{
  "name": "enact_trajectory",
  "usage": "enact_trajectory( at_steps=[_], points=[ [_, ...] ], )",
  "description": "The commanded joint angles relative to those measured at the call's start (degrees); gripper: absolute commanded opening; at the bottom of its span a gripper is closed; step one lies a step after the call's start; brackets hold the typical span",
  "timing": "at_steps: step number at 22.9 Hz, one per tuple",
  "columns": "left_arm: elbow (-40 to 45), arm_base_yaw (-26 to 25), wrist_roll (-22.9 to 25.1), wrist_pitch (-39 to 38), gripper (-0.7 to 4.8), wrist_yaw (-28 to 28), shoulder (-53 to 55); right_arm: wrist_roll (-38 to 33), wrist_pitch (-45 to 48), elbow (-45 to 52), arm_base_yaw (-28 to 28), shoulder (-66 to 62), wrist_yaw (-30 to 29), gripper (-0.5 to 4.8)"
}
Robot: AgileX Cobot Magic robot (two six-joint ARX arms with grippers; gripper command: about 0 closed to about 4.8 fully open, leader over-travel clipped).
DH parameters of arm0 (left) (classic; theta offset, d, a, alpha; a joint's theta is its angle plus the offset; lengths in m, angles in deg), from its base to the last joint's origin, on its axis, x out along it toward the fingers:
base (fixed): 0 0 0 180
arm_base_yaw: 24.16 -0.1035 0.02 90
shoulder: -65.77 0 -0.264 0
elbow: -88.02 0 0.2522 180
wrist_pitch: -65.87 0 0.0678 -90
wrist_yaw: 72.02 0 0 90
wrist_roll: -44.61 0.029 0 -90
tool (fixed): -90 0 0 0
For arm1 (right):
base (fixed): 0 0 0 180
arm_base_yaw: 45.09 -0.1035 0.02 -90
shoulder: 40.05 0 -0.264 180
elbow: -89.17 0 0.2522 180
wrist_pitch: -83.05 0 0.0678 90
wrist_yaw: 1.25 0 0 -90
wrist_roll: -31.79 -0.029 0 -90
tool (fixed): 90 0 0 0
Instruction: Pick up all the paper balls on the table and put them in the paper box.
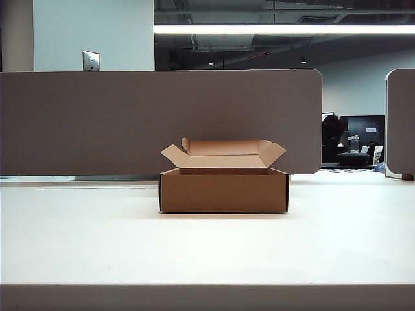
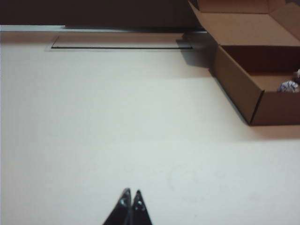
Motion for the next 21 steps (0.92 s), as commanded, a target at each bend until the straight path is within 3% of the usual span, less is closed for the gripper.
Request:
enact_trajectory(
  at_steps=[1,21],
  points=[
    [-0.52,-0.11,0.24,2.73,-0.06,0.28,0.02,-0.04,0.83,2.27,0.0,-0.22,0.04,0.0],
    [-0.48,-0.04,0.24,2.73,-0.05,0.59,0.02,-0.02,1.77,2.38,-0.07,0.13,-0.11,0.0]
  ],
)
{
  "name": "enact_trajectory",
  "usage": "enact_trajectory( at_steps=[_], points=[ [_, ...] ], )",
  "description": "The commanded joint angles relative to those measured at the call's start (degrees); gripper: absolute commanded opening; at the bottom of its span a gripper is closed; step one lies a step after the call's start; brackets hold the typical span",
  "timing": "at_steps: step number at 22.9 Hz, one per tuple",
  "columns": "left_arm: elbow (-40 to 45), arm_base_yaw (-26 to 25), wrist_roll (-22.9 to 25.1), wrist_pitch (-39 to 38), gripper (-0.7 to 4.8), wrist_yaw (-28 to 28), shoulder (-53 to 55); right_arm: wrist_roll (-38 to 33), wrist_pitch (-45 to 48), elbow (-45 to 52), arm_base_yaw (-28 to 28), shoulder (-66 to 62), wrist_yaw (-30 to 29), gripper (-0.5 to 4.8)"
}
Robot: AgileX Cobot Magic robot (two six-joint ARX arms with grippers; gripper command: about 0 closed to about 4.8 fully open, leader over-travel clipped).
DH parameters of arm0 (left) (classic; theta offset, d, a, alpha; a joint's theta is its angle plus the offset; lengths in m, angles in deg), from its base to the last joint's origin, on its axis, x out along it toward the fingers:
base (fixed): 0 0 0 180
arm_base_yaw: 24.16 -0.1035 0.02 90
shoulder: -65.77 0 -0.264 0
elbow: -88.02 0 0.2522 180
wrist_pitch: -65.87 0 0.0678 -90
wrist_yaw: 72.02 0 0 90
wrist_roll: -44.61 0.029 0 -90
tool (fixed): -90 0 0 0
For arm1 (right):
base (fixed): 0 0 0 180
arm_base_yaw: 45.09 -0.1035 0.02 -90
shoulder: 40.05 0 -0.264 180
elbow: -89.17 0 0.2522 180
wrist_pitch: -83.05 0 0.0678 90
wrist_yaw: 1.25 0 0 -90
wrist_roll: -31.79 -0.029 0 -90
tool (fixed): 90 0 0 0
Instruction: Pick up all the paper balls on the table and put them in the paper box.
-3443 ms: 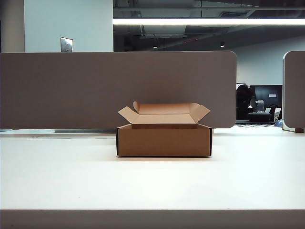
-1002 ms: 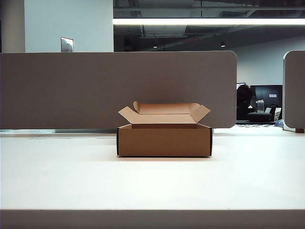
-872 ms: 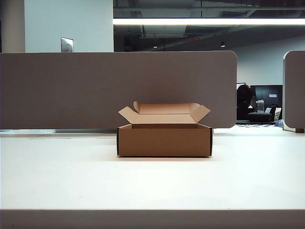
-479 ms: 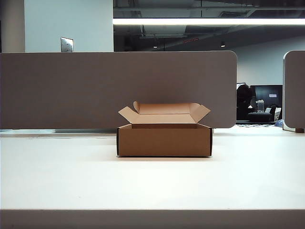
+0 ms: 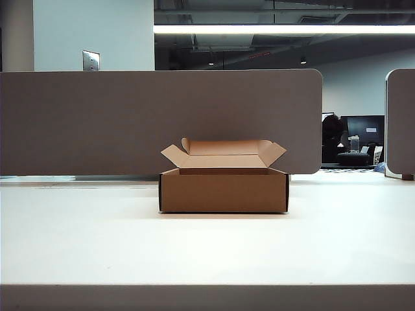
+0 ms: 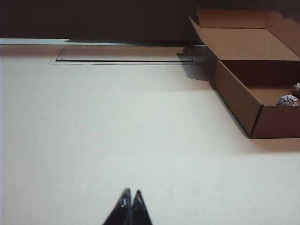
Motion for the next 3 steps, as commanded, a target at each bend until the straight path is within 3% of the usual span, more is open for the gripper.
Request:
enact_trajectory(
  at_steps=[1,3],
  points=[
    [-0.33,-0.09,0.2,0.74,-0.06,0.13,0.02,0.0,0.39,-0.17,-0.04,0.13,0.11,0.0],
    [-0.33,-0.09,0.22,0.74,-0.06,0.13,0.02,0.0,0.39,-0.17,-0.04,0.13,0.11,0.0]
  ],
)
